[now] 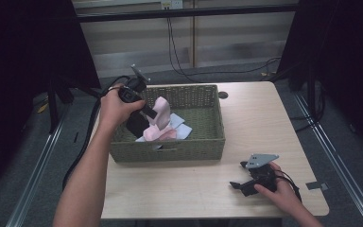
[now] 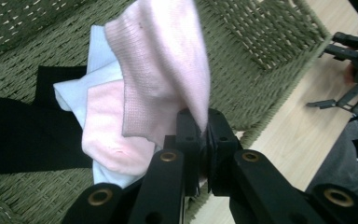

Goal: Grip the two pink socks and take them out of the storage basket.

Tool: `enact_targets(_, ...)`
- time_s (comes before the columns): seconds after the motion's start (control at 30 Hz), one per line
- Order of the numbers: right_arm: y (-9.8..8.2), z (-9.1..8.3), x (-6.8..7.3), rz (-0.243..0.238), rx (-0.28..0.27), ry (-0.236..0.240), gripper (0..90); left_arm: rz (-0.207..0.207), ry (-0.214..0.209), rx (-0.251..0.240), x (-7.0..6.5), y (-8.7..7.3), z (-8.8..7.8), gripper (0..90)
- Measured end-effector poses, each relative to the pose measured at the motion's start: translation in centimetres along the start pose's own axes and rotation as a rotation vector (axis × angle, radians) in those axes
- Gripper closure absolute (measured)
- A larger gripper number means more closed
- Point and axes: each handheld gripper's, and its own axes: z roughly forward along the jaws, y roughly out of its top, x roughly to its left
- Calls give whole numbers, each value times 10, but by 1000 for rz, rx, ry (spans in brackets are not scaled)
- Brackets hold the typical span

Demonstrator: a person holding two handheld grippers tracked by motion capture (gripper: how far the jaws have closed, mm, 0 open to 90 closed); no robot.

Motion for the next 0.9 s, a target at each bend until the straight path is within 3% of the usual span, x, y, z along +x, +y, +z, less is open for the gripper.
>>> enact_targets(0.37, 0, 0, 0, 1, 0, 0, 121, 30, -32, 17, -14, 1, -16, 856)
enact_targets(0.9, 0, 0, 0, 0, 0, 0, 121, 114, -62, 49, -38, -3, -28, 856)
